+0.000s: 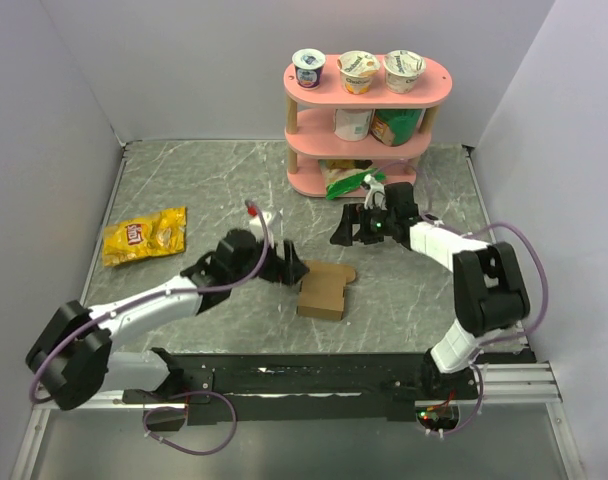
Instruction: Fold the paper box
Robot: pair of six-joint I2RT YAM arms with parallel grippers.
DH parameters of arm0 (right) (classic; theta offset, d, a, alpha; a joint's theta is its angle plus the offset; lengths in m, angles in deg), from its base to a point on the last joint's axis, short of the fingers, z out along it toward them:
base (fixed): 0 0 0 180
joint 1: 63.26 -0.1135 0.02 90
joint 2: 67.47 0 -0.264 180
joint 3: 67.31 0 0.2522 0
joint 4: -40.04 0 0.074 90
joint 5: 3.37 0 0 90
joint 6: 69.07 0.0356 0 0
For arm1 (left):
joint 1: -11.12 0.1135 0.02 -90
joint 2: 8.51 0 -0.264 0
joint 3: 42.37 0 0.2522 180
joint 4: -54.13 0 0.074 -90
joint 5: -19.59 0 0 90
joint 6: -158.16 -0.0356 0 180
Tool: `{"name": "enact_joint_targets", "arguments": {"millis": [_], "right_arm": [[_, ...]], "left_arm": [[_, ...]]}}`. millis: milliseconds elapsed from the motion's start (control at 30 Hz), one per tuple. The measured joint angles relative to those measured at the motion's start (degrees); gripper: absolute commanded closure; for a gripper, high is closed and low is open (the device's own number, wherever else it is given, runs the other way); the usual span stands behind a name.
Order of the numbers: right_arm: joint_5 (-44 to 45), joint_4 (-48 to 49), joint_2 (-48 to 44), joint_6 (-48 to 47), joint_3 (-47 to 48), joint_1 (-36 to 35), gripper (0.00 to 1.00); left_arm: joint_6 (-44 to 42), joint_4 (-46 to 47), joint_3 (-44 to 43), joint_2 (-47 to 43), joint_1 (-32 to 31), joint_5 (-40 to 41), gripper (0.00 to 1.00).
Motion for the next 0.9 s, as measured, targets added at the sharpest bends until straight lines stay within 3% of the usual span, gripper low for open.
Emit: {"name": "enact_joint_targets", "arguments": {"millis": [133, 333, 467, 600, 900], "right_arm": [[-3.3, 0.2, 4.9, -0.2, 1.1, 0.0, 0.03], [-6.0, 2.5, 7.0, 2.5, 0.5, -0.3, 0.05], [-4.6, 6.1, 6.9, 4.9, -2.8, -1.3, 0.06], [-3.0, 10.2, 3.7, 8.0, -9.2, -2.2, 0.06], [4.4, 12.9, -6.5, 12.7, -18.6, -7.0, 0.06]], "left_arm": [[3.8, -0.6, 9.0, -4.5, -5.0, -0.5, 0.25], [12.2, 1.0, 18.6, -9.5, -8.4, -3.6, 0.34], [16.0, 7.3, 18.9, -3.1, -10.1, -6.8, 0.36], [18.6, 11.5, 15.8, 8.9, -11.8, -9.0, 0.40], [20.6, 12.5, 13.4, 10.7, -8.8, -2.1, 0.36]]}}
